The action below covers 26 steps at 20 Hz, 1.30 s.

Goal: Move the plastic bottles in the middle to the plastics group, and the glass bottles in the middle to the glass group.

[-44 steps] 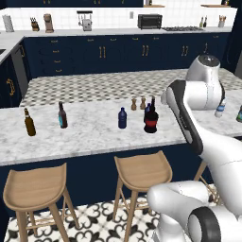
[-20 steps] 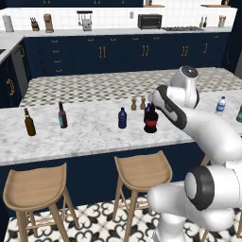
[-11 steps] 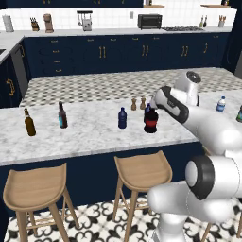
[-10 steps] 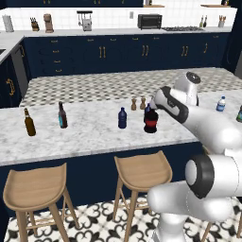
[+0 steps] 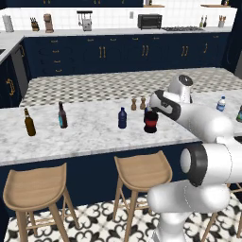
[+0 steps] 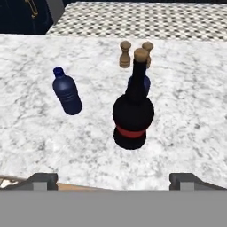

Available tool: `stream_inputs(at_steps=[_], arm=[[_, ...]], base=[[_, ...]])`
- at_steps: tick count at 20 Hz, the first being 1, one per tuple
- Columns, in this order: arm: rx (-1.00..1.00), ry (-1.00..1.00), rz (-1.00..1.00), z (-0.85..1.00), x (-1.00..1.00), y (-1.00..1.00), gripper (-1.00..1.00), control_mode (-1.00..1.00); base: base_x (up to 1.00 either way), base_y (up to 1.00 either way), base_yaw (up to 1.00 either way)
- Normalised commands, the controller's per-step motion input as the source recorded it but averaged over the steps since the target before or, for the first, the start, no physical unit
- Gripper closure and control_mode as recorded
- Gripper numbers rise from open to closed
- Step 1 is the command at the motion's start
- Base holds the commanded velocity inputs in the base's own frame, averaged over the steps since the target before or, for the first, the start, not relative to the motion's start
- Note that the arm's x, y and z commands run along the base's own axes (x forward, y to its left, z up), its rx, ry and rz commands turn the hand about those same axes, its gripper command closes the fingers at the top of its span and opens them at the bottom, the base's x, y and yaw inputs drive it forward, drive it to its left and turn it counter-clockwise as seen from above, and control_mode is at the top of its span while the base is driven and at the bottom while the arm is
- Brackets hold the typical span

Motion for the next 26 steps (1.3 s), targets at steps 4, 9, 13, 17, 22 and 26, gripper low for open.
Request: stream_inputs(at_steps=[4, 9, 13, 17, 22, 26], arm=[[0.0, 0.0, 0.0, -0.01, 0.24, 0.0, -1.0, -1.0], [-0.01, 0.0, 0.0, -0.08, 0.22, -0.13, -1.0, -1.0], [0.0, 0.01, 0.0, 0.0, 0.25, -0.3, -1.0, -1.0], [-0.01, 0.01, -0.05, -0.1, 0.11, 0.01, -1.0, -1.0], [-0.02, 0.0, -0.07, -0.25, 0.2, 0.17, -1.0, -1.0], [0.0, 0.0, -0.1, -0.18, 0.35, 0.06, -1.0, -1.0]], base=[[0.0, 0.0, 0.0], [0.0, 0.0, 0.0], [0.0, 0.0, 0.0], [0.0, 0.0, 0.0], [0.0, 0.0, 0.0], [0.0, 0.0, 0.0]])
